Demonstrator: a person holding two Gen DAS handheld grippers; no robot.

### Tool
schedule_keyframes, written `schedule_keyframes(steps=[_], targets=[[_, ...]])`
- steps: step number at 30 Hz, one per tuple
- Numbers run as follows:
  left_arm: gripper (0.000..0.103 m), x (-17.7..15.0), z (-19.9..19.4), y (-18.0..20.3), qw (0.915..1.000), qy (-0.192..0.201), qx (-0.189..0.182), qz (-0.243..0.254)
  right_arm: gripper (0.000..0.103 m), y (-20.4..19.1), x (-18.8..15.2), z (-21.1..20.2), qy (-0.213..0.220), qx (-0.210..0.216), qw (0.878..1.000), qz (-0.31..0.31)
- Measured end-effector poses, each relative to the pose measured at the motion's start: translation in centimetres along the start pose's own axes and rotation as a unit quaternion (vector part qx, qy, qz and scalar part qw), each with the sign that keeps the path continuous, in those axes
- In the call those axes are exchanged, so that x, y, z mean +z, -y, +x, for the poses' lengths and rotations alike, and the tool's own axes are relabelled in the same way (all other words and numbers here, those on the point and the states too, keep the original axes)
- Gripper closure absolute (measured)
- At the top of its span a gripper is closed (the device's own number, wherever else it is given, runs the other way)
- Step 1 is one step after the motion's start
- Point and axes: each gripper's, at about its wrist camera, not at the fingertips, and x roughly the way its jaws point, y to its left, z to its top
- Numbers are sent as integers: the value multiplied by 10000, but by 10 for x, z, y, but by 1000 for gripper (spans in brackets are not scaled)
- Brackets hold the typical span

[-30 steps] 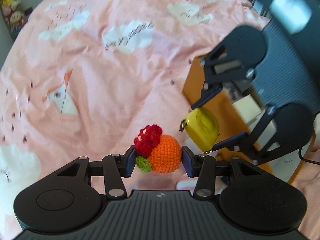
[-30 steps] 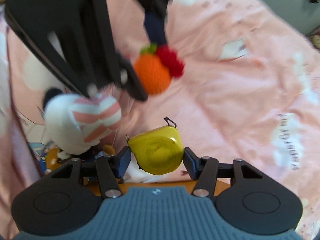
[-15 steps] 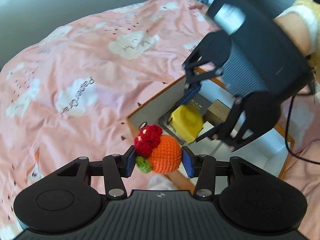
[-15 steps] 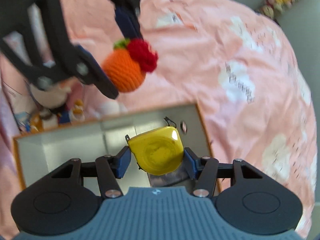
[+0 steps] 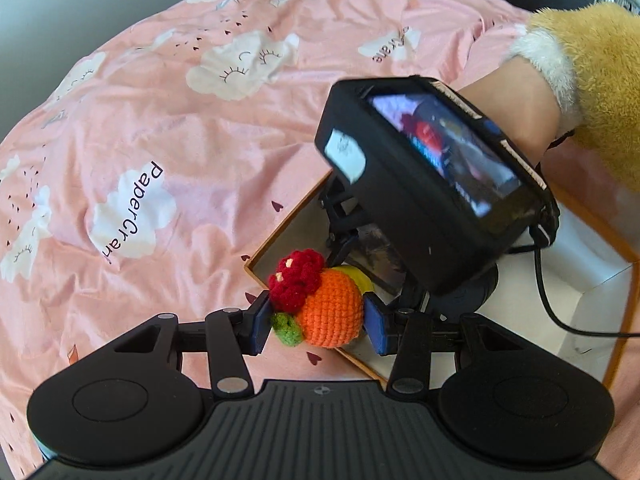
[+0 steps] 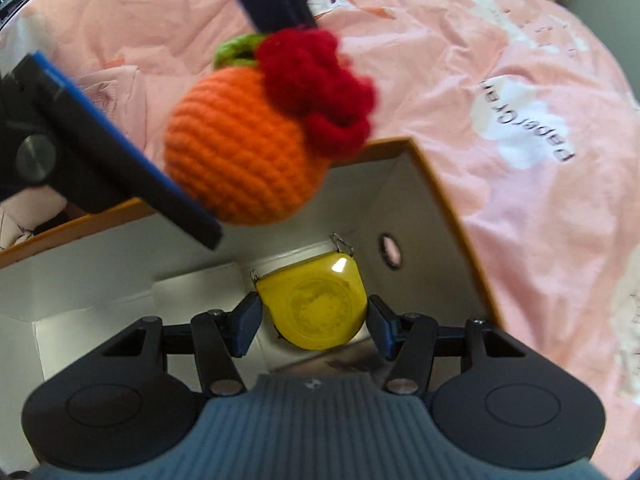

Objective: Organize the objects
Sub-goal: 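Lower the yellow round case into the box and open the right gripper while left gripper carries the orange fruit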

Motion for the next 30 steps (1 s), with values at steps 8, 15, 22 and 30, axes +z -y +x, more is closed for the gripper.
schedule_keyframes(steps=[8, 15, 22, 30], targets=[[49, 4, 10, 3, 9997, -19, 11, 242, 45, -2, -2, 8, -5, 65, 9998, 201], [49, 3, 9, 5, 9997, -4, 77, 240, 42, -1, -7, -7, 86, 46, 9988, 487], [49, -1, 5, 9, 9995, 37, 118, 307, 47, -1, -15, -34, 278, 287, 9937, 1051], [49, -8, 5, 16, 9992, 200, 17, 340, 70, -28, -46, -61, 249, 1000, 9717, 2125]])
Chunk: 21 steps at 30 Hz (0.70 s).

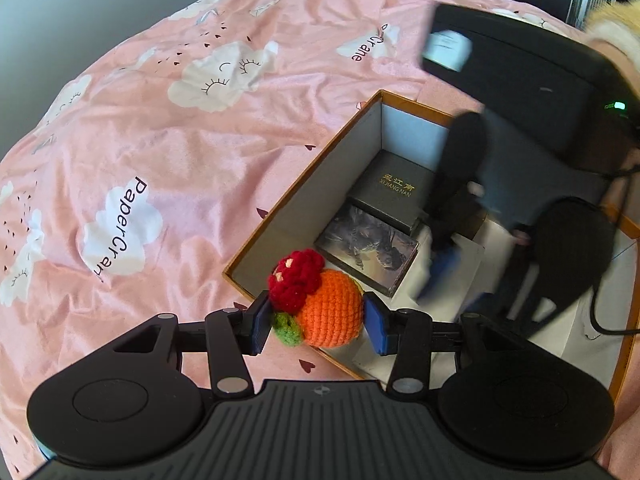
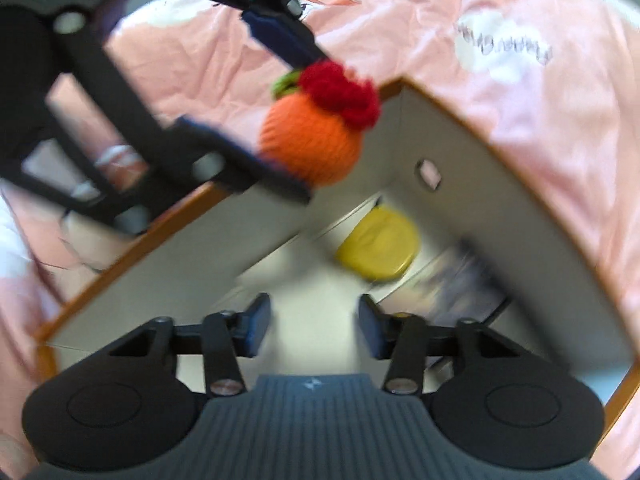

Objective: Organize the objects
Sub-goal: 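Lower the yellow round case into the box and open the right gripper while left gripper carries the orange fruit, then lower the crocheted orange fruit into the box and open the left gripper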

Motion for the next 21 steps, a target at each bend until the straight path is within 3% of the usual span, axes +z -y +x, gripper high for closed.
schedule_keyframes(steps=[1, 8, 16, 21], targets=[[49, -1, 0, 1, 10000, 3, -13, -24, 74, -3, -6, 1, -36, 54, 9999, 139], [49, -3, 4, 15, 9998, -62, -6, 190, 79, -5, -32, 27, -505, -72, 9971, 568], [49, 0, 12, 22, 9987, -172, 123, 461, 92, 17, -40, 28, -161, -102, 9918, 1262], [49, 2, 16, 24, 9982, -240, 138, 528, 92, 16, -42, 22, -90, -97, 9919, 1260]])
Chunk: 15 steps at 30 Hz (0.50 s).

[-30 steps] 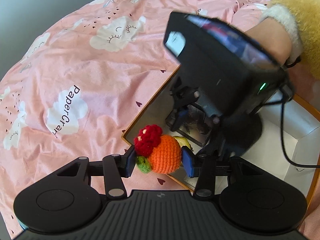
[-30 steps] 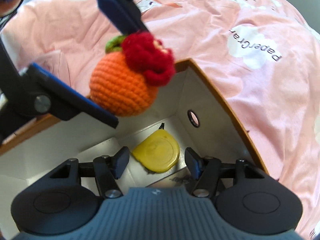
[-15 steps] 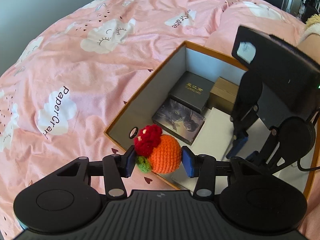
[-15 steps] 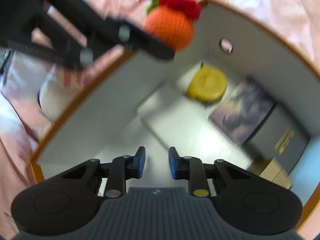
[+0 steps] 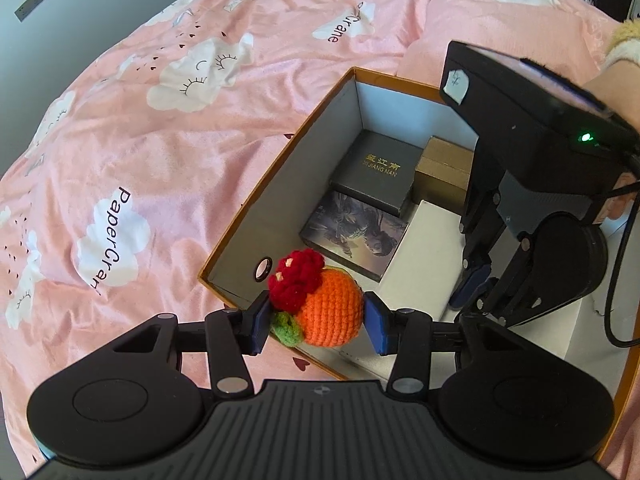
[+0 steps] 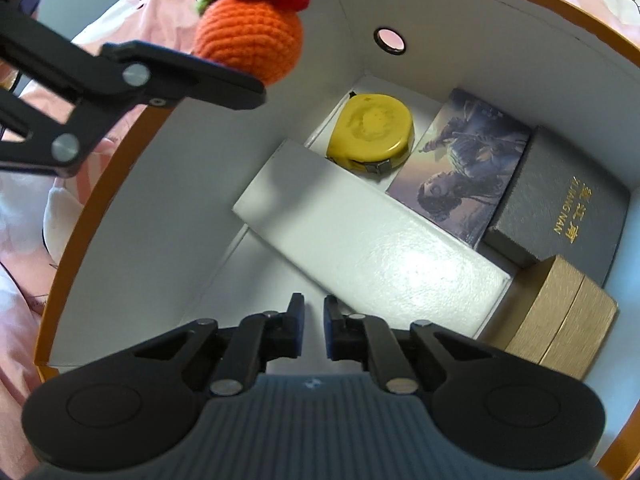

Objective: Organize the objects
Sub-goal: 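Lower the crocheted orange fruit into the box and open the left gripper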

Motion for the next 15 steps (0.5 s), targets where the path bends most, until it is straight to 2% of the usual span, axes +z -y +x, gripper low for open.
schedule_keyframes(steps=[3, 6, 8, 11, 15], targets=[[48, 5, 8, 3, 9997, -165, -27, 191, 88, -2, -1, -11, 27, 9, 10000, -68], [48, 12, 24, 7, 9977, -404, -32, 539, 85, -4, 0, -34, 354, -87, 9993, -101], [48, 17, 38, 9, 9954, -613, 65, 738, 79, -2, 2, -47, 574, -191, 9981, -78], [47, 23, 56, 9, 9919, -851, 171, 927, 78, 4, 8, -55, 697, -405, 9967, -54], [44, 26, 71, 10, 9886, -1064, 200, 1048, 78, 5, 6, -59, 736, -455, 9962, 1]])
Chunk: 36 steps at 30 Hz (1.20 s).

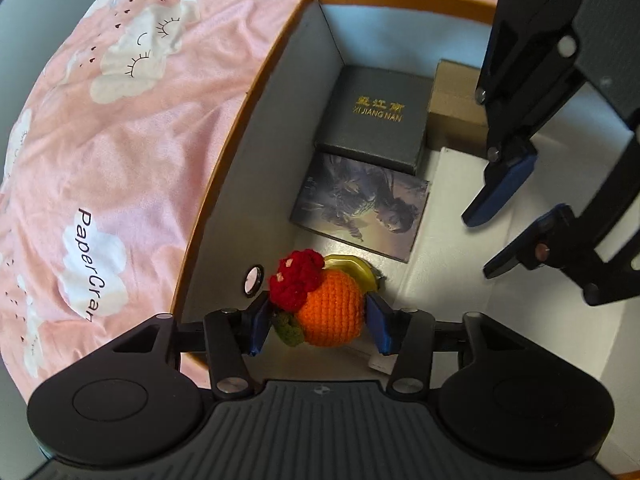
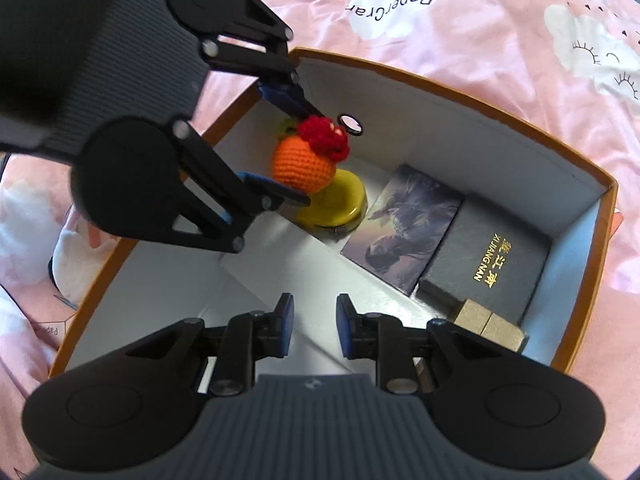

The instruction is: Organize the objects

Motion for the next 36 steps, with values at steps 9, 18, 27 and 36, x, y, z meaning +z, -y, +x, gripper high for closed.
schedule_keyframes(steps=[9, 18, 27, 36], targets=[[35, -4, 6, 4, 9994, -114, 290, 131, 77, 5, -2, 24, 56, -163, 9998, 129], [34, -14, -25, -1, 9988, 313, 319, -214, 73, -2, 0, 24, 123, -260, 9996, 17], [34, -44, -96, 9, 9922, 852, 324, -854, 70, -22, 0, 4, 224, -574, 9981, -27], [35, -108, -168, 15, 9624, 1473, 431, -2243, 68, -60, -1, -42, 1109, -594, 9917, 245]])
